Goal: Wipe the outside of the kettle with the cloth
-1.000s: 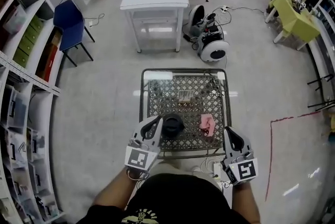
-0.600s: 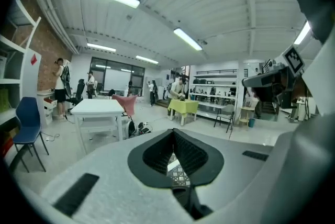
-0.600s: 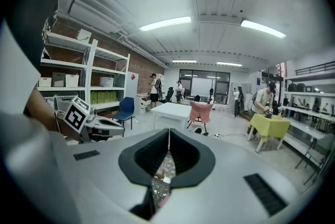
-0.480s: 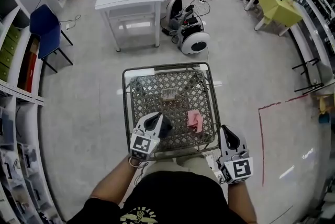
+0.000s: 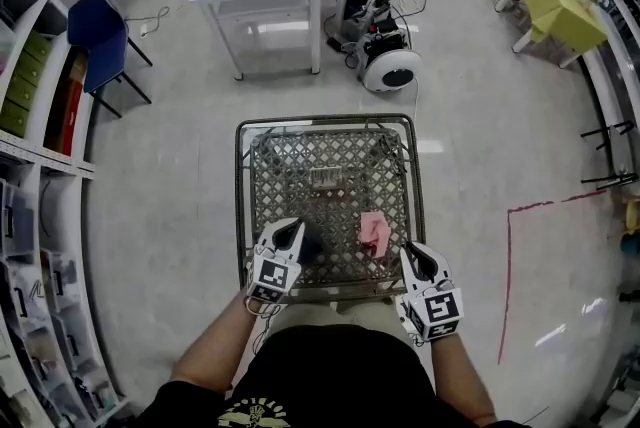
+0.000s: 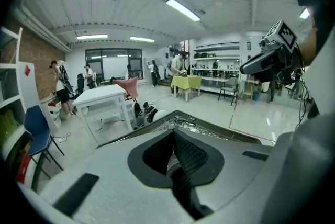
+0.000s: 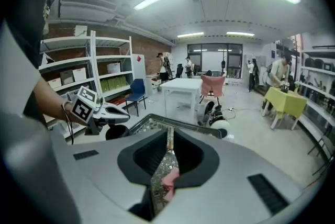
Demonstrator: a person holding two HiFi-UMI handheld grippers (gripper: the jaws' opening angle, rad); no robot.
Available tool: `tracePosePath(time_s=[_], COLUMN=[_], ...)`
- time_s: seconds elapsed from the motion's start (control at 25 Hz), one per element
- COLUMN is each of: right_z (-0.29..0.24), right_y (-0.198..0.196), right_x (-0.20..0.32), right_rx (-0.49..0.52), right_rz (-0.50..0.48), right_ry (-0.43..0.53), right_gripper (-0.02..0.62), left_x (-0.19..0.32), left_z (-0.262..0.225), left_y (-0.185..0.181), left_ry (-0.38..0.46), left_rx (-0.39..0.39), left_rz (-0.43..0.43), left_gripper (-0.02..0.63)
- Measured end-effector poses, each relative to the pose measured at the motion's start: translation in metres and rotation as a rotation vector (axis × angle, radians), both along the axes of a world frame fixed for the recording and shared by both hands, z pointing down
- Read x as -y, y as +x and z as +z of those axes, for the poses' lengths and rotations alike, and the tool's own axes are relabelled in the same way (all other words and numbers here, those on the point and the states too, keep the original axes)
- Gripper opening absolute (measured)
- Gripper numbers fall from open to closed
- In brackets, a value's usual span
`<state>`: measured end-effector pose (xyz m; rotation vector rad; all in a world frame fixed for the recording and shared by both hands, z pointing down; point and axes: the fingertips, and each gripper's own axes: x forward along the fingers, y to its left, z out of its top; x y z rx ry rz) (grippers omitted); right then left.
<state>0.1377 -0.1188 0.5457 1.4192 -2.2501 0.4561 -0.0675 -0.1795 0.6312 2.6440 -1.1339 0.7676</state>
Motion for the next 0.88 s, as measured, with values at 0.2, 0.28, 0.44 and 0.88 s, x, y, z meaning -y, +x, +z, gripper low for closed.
tracePosePath(time_s=[0.2, 0.28, 0.44, 0.88], right_z=[0.059, 0.087, 0.139, 0.26], right_y=[0.008, 0.011, 0.015, 0.017], right_x=[0.01, 0.014, 0.019, 0.017], right_rx=[0.0, 0.019, 0.028, -0.063], right_rz=[-0.076, -0.081, -0.083, -0.123], right_ry=[-0.107, -0.159, -0.254, -0.477], right_gripper=[0.014, 0.014, 0.014, 0.171], left_x=[-0.001, 0.002, 0.004, 0.003], left_z=[0.012, 0.016, 0.015, 0.007], left_y=[-0.001, 0.001, 0.001, -0.002], left_ry=[-0.005, -0.005, 0.032, 0.048], left_rx=[0.034, 0.073, 0.123, 0.076], left_rz=[-0.044, -0.056, -0.061, -0.085], left_gripper=[0.009, 0.009, 0.009, 0.009])
